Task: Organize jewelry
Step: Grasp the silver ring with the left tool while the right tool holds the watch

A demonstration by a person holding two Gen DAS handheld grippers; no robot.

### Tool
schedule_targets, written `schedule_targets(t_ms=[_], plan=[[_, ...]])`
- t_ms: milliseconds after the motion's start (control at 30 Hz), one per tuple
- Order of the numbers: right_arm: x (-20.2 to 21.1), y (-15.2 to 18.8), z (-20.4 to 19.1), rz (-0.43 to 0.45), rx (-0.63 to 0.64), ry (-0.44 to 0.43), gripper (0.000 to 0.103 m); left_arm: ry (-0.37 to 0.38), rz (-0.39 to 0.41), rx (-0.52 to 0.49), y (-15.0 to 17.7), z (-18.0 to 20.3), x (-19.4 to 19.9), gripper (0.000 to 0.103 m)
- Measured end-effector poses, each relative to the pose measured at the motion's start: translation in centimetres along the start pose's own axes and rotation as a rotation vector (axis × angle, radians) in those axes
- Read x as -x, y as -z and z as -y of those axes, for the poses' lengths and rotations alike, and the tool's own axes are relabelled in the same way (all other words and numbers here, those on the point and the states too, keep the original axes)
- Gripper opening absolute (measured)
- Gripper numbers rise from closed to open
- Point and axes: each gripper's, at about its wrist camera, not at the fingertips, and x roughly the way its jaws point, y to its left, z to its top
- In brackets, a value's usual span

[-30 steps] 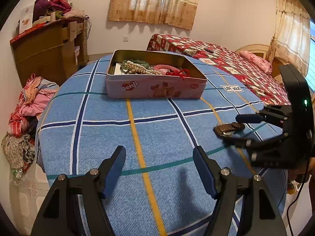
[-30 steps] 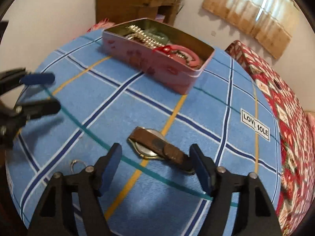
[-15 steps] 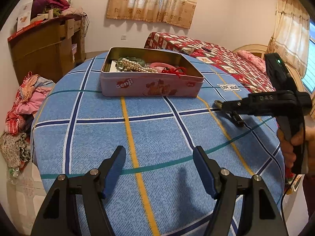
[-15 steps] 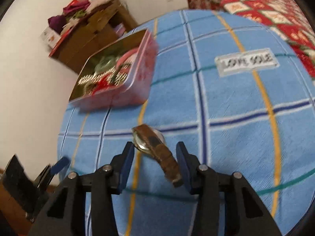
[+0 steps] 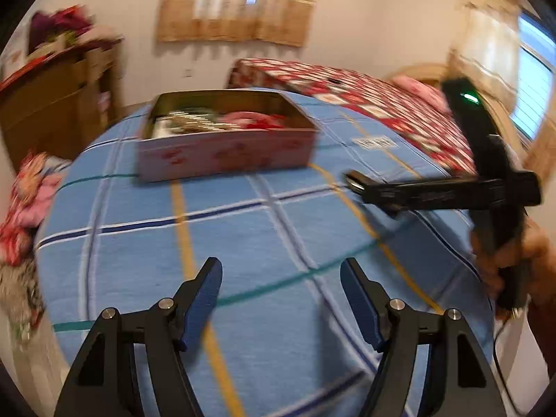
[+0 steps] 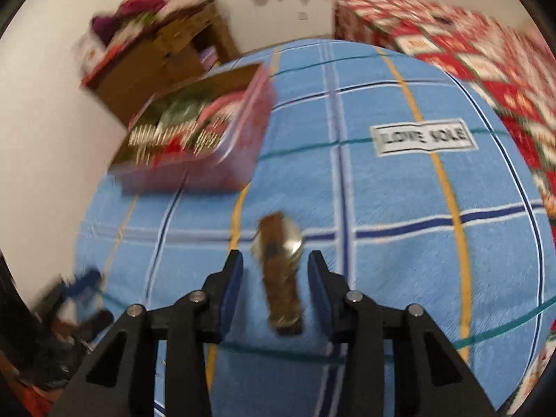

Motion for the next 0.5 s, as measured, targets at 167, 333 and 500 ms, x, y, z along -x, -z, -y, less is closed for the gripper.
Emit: schedule_targets(t_ms=[167, 333, 500], plan=[[-0.3, 0.4, -2.2, -0.007, 0.128, 0.114, 0.024, 0.079, -0.051, -0.094, 0.2, 2.8, -0.4, 0.071], [0.2, 0.7, -1.8, -0.009, 0.117, 0.108, 0.024, 0.038, -0.097, -0.156, 0.9, 3.8, -1.7, 0.058], [0.3, 1.1, -1.6, 0.012, 0.086, 0.086, 0.024, 0.033, -0.093, -0.2, 0.9, 3.9, -1.8, 0.021]])
